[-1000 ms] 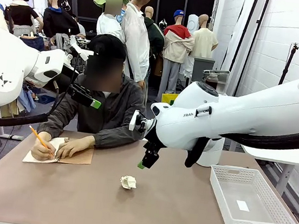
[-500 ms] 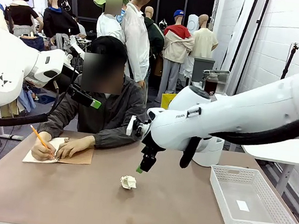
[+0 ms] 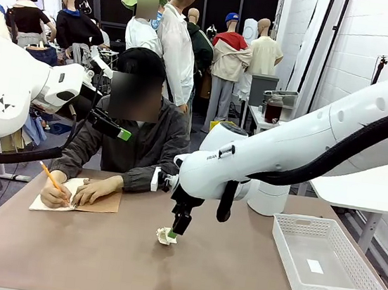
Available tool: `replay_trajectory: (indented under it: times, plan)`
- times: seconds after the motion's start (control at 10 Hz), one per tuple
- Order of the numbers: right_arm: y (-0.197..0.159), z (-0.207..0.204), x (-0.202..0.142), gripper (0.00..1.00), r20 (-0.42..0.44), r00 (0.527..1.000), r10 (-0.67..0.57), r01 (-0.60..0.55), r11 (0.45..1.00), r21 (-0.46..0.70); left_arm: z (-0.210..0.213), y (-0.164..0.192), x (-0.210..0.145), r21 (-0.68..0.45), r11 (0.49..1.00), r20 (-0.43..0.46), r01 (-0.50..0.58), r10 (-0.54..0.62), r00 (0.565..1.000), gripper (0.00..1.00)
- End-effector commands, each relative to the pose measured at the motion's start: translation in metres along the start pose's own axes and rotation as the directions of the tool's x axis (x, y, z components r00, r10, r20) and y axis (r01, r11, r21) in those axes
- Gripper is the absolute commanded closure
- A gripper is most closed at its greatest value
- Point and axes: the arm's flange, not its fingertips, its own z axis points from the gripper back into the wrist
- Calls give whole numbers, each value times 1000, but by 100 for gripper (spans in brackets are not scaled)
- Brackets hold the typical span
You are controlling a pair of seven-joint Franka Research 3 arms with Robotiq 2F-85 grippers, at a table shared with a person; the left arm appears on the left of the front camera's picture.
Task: Sort the paper based on its condition.
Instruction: If a person hands you a paper, place it in the Organizing basket , and if it's crumpled, put it in the Trash can.
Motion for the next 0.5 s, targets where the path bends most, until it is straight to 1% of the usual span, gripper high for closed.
replay_trajectory:
  times: [0.0, 0.4]
  plan:
    - [-8, -8, 1, 0, -27, 999, 42, -40, 998, 44, 0, 1, -1, -4, 1000, -2, 10, -10, 1000, 0]
    - [-18, -34, -1, 0, -37, 998, 55, -54, 998, 37, 0, 1, -1, -4, 1000, -2, 10, -10, 1000, 0]
